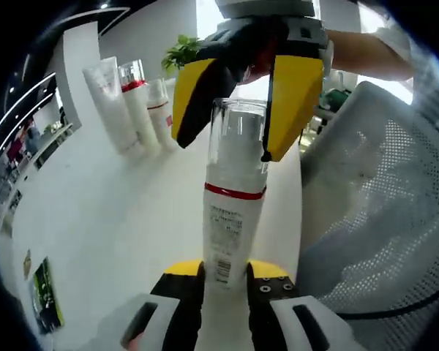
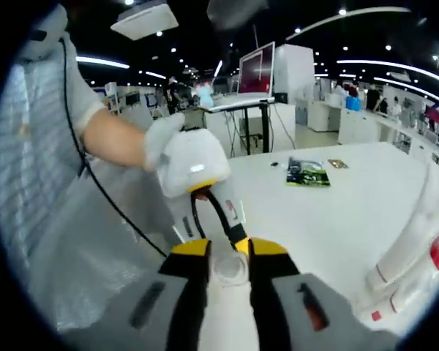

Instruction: Arrange the skincare products in the storage area until every visible bottle or jar stands upright without overlapping.

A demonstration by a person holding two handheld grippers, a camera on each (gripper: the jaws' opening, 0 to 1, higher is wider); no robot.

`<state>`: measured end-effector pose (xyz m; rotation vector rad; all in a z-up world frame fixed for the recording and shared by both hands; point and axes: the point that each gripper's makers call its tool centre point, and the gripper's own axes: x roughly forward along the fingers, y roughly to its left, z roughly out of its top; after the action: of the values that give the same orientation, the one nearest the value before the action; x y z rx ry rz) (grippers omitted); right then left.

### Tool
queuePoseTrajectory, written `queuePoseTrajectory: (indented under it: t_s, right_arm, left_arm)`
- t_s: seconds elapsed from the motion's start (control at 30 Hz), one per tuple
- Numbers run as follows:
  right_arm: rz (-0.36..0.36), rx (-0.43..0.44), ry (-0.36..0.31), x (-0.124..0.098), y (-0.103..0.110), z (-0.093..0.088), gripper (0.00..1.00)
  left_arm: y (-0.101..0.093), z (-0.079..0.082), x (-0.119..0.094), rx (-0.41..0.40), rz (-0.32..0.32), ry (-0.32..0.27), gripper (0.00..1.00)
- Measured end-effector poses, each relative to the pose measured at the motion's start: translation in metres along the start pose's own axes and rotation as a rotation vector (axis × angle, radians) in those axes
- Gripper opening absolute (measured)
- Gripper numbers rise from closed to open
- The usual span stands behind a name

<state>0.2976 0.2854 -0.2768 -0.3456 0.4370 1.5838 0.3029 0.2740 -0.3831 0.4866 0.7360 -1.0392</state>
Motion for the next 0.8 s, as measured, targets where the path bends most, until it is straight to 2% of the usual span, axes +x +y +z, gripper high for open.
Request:
queuePoseTrajectory:
  t_s: [0.07, 0.1, 0.13, 0.17, 0.3, 0.33, 0.4, 0.47, 0.57, 0.6, 0.7, 0.73, 0.8]
  right_arm:
    - [0.008, -0.012, -0.026, 0.005, 0.002, 0.006, 0.21]
    - [0.012, -0.022, -0.045, 0.01, 0.005, 0.01, 0.21]
    - [0.012, -0.013, -0.05, 0.014, 0.004, 0.01, 0.22]
    - [0.014, 0.006, -0.031, 0.016, 0.005, 0.005, 0.23]
    - [0.006, 0.031, -0.029, 0.019, 0.004, -0.008, 0.34]
    - [0.03, 0.081, -0.047, 0.02, 0.008, -0.013, 0.34]
    - [0.041, 0.099, -0.041, 0.021, 0.01, -0.015, 0.32]
    - [0.039, 0.103, -0.037, 0.022, 0.01, -0.017, 0.24]
    - [-0.029, 0.068, -0.025, 0.025, -0.002, -0.013, 0.23]
    - [-0.066, 0.025, 0.005, 0.027, -0.004, -0.013, 0.22]
    - [-0.066, 0.019, 0.029, 0.029, -0.002, -0.013, 0.22]
    - [-0.069, 0.016, 0.053, 0.032, -0.001, -0.014, 0.22]
    - [-0.078, 0.026, 0.138, 0.033, -0.002, -0.028, 0.22]
  left_arm:
    - [0.0, -0.001, 0.001, -0.005, -0.003, -0.004, 0.23]
    - [-0.002, 0.0, 0.002, -0.05, -0.024, -0.026, 0.23]
    - [0.0, -0.001, 0.002, -0.043, -0.022, -0.031, 0.22]
    - [-0.001, -0.001, 0.002, -0.028, -0.022, -0.037, 0.22]
    - [-0.001, 0.0, 0.002, -0.033, -0.021, -0.043, 0.22]
    - [-0.001, 0.0, 0.002, -0.033, -0.022, -0.046, 0.22]
    - [-0.001, 0.0, 0.002, -0.033, -0.024, -0.052, 0.22]
    - [-0.001, 0.0, 0.002, -0.033, -0.024, -0.053, 0.23]
    - [-0.002, 0.001, 0.002, -0.039, -0.025, -0.058, 0.23]
    - [-0.001, 0.002, 0.003, -0.035, -0.011, -0.056, 0.24]
    - [0.001, 0.003, 0.002, 0.011, 0.018, -0.022, 0.26]
    - [0.003, 0.004, 0.002, 0.037, 0.046, -0.005, 0.28]
    - [0.008, 0.007, -0.002, -0.025, 0.055, -0.023, 0.33]
